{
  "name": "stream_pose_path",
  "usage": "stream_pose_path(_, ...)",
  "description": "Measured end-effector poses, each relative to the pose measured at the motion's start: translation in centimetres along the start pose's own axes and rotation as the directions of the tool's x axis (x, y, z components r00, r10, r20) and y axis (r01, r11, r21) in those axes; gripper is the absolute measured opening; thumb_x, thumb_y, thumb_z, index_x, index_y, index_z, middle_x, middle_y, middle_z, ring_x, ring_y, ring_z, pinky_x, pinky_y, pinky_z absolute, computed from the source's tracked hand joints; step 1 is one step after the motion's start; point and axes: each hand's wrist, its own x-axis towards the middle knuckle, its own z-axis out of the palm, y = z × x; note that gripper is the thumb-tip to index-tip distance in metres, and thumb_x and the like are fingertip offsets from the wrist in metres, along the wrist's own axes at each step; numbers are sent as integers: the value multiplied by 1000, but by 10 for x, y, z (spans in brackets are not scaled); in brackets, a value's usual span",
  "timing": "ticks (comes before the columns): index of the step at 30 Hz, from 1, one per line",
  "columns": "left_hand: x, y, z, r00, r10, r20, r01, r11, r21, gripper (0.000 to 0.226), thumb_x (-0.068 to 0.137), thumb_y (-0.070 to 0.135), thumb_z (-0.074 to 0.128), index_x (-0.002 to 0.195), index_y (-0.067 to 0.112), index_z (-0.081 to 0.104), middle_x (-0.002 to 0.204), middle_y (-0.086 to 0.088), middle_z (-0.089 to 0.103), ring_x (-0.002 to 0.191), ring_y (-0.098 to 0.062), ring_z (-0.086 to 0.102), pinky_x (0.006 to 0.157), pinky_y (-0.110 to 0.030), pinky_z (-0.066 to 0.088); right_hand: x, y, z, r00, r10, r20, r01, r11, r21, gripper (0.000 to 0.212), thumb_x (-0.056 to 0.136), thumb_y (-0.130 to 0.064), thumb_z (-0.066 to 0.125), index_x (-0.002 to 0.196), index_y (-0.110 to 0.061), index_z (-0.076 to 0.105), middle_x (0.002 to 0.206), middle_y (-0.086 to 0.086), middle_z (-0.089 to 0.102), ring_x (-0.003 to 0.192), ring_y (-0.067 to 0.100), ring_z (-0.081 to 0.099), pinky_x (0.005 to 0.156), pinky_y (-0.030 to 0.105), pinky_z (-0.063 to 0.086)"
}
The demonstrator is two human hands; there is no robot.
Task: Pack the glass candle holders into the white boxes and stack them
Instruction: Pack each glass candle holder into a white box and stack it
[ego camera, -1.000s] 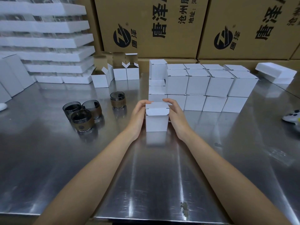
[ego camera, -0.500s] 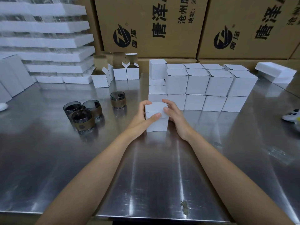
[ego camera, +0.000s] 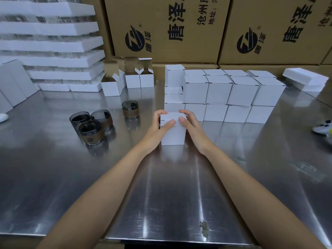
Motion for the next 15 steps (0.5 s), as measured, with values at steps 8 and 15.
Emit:
stream_pose_path(8,-2,-1,0,1000,11,-19,-10,998,54,30,99,34,51,123,27,35,111,12,53,98,-6,57,82,-16,47,1,0,2,999,-1,-40,-2,997,-78,33,98,-37,51,130,-26,49,111,-11,56,90,-17,55,76,2,39)
stream_pose_path(15,0,-3,2,998,51,-39,-48,996,70,25,100,30,48,121,24,35,109,9,52,96,-7,55,83,-18,45,1,-1,4,999,-12,-51,7,994,-112,42,88,-52,52,124,-32,48,109,-11,57,94,-9,55,81,5,40)
